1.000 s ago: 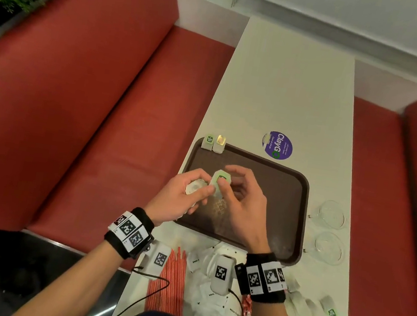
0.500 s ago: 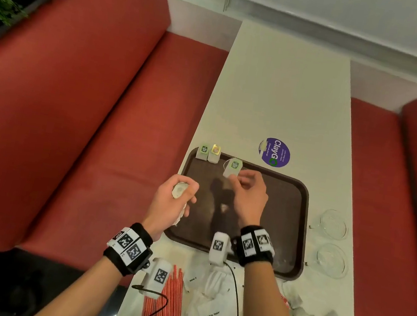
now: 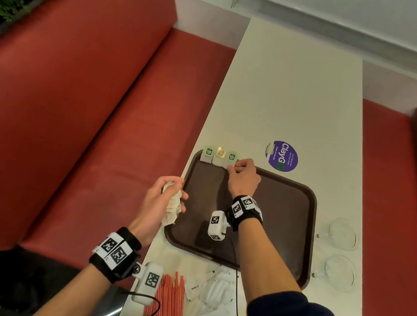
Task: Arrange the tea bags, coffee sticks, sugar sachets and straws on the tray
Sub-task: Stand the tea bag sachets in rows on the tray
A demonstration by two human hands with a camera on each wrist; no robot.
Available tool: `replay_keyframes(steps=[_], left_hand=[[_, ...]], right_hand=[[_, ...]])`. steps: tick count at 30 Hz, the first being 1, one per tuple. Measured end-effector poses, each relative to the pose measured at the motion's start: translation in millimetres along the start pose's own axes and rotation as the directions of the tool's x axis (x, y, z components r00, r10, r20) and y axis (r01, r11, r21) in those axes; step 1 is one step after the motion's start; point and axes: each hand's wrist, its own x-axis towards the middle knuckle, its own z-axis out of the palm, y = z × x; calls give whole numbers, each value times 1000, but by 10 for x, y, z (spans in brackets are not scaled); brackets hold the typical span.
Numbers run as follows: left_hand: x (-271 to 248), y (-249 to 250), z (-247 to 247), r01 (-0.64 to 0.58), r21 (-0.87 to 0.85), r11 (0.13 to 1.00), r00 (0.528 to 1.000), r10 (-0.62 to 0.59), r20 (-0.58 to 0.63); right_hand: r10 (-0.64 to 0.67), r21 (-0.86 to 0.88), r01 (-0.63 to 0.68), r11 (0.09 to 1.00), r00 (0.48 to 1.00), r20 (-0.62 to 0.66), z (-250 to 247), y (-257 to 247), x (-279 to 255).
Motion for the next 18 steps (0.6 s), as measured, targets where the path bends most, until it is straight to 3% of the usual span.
replay_keyframes(steps=[9,12,15,18], left_hand=[[8,102,22,2,-98,995,993,10,117],[3,106,27,-12,-86,996,991,23,132],[-22,116,87,-36,-74,997,987,47,156],[-53,103,143,-30,-71,997,986,41,160]], right_hand=[[-59,-90,54,994,997,-46,-47,-43,4],[-123,31,125,992,990,-69,-202,-213,-235],[-218,184,209,960,976,28,-470,-474,-746],[-346,296,276,914,912,218,-730,-593,-1374]])
